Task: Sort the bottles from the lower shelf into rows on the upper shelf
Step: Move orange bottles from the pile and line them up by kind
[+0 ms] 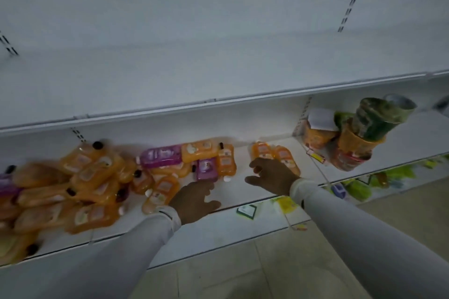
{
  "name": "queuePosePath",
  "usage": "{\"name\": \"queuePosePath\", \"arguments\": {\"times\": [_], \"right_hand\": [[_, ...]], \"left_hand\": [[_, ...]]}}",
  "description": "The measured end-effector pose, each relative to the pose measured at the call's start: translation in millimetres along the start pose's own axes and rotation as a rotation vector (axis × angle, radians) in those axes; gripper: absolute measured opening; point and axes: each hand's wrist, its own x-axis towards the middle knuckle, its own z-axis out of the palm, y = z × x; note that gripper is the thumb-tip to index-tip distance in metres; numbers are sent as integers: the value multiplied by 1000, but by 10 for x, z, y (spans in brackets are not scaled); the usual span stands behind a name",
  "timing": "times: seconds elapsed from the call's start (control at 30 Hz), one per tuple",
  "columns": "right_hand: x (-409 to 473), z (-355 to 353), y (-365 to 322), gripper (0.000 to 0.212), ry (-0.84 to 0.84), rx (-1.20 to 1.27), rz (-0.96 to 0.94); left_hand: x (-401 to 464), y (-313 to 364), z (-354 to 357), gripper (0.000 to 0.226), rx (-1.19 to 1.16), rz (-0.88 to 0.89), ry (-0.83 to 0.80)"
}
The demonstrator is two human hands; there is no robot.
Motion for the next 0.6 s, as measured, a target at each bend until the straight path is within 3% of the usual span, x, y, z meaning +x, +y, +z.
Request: {"name": "queuePosePath", "arguments": {"times": [0.3,0.47,0.6], "right_hand": [[894,351,33,50,-232,-42,-158],[1361,502,108,15,-298,-85,-323],[1729,723,203,38,-313,-49,-400]], "left_hand": [[113,-373,136,58,-50,-233,78],[298,-431,278,54,-60,-330,169],[570,-540,394,54,-48,-380,213]]}}
